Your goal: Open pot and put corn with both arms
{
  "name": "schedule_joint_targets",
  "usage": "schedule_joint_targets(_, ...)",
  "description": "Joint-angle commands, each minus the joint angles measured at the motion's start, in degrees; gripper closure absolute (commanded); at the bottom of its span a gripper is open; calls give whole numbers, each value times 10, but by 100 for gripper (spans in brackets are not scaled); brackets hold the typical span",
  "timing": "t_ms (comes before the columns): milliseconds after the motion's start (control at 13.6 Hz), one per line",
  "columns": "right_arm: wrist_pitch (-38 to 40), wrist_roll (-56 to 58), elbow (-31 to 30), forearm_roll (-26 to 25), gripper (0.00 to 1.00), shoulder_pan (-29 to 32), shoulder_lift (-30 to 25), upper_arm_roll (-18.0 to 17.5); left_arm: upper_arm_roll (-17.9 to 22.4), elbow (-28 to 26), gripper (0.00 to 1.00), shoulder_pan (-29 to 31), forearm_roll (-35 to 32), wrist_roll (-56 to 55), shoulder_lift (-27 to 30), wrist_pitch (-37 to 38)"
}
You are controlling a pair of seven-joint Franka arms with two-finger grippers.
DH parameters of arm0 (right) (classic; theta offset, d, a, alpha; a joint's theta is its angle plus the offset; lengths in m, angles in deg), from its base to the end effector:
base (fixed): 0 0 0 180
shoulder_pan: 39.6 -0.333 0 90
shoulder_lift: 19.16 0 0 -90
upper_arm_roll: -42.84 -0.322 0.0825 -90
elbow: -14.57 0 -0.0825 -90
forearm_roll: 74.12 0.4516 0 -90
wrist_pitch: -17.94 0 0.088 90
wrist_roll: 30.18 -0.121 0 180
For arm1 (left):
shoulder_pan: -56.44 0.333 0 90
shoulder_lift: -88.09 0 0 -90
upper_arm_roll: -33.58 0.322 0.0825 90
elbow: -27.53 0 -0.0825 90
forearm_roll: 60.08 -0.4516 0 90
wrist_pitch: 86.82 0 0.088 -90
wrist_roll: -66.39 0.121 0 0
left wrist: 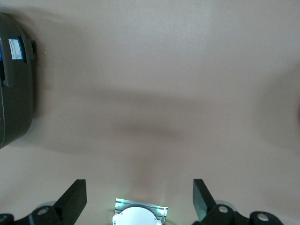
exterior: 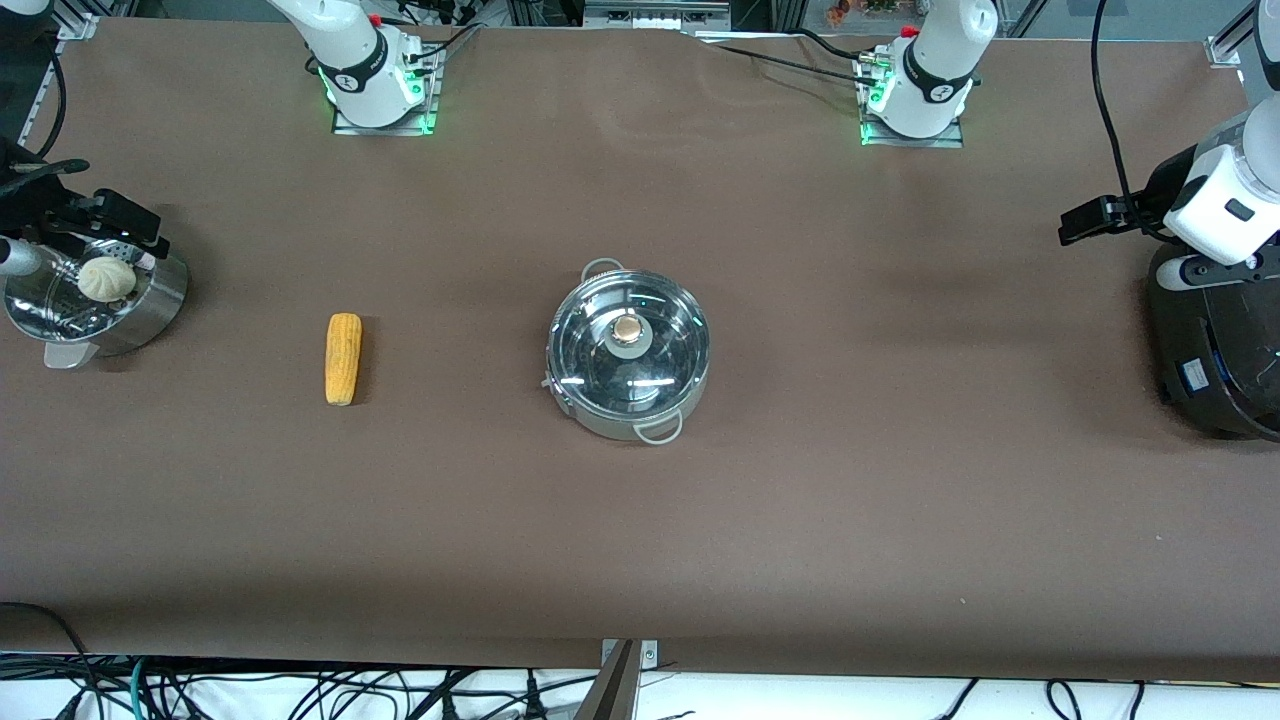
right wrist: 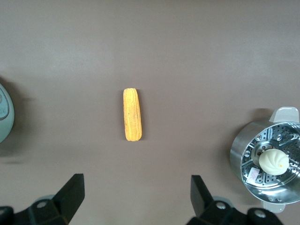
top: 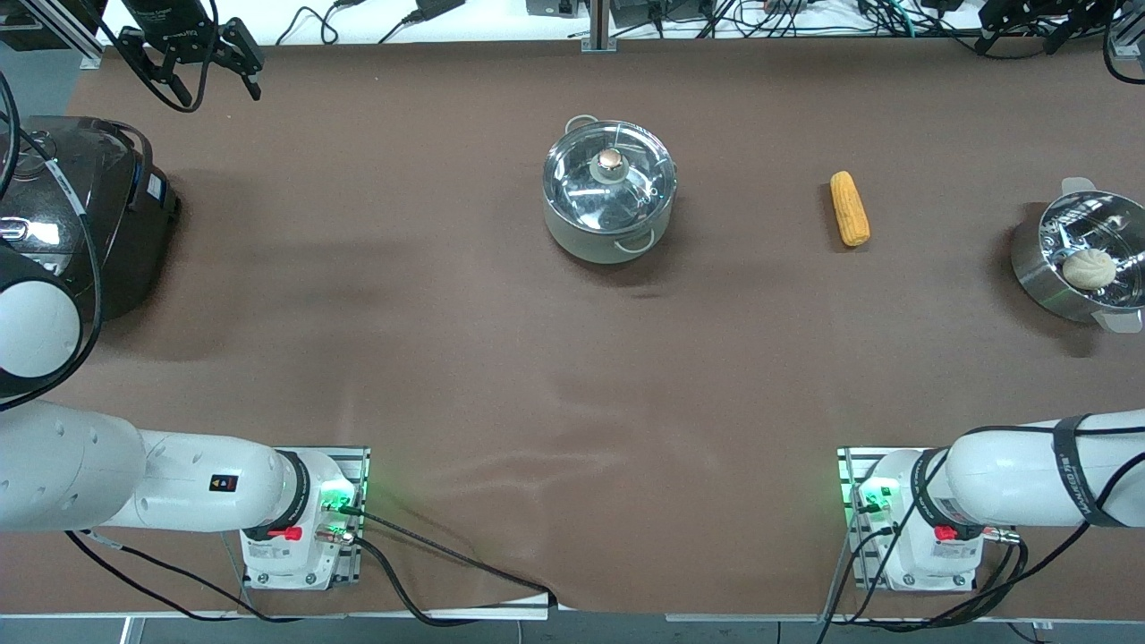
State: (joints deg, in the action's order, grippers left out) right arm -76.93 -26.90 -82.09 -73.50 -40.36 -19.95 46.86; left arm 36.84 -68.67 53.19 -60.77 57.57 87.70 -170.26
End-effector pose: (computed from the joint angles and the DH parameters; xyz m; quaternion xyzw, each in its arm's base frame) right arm 0.6207 -0.0344 0.5695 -0.9999 0.0003 0.0084 0.0064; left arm 0.6009 0.0016 0.5467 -0.9905 -0.0765 0.1137 0.0150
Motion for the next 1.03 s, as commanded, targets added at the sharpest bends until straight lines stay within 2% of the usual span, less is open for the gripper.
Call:
schedule_joint_targets(0, 13, 2, 14, -7, 0, 0, 4, -2, -17, -14, 0, 6, -2, -1, 14, -8)
schedule_joint_targets(220, 21, 0, 13, -8, 0, -2, 4, -5, -36, -6, 0, 5, -2, -25, 10, -8)
schedule_joint_targets(440, 23, -2, 14, -8, 0, -3, 4, -6, -96, 22, 0, -3, 21, -140, -12, -9)
schedule_joint_targets(587, 24, -2, 11, -8, 0, -6, 4, -9, -148, 61, 0, -18, 24, -244, -50, -9)
schedule_joint_targets(733, 29, -3, 8, -8, 0, -6, 6, -10, -191, 87, 0, -42, 32, -304, -96, -16)
schedule_joint_targets(807, 31, -4, 3, -8, 0, -6, 13, -10, -197, 108, 0, -71, 32, -329, -121, -38)
schedule_joint_targets(953, 31, 1, 3, -7, 0, -10, 70, -12, -198, 147, 0, -130, 32, -420, -174, -72)
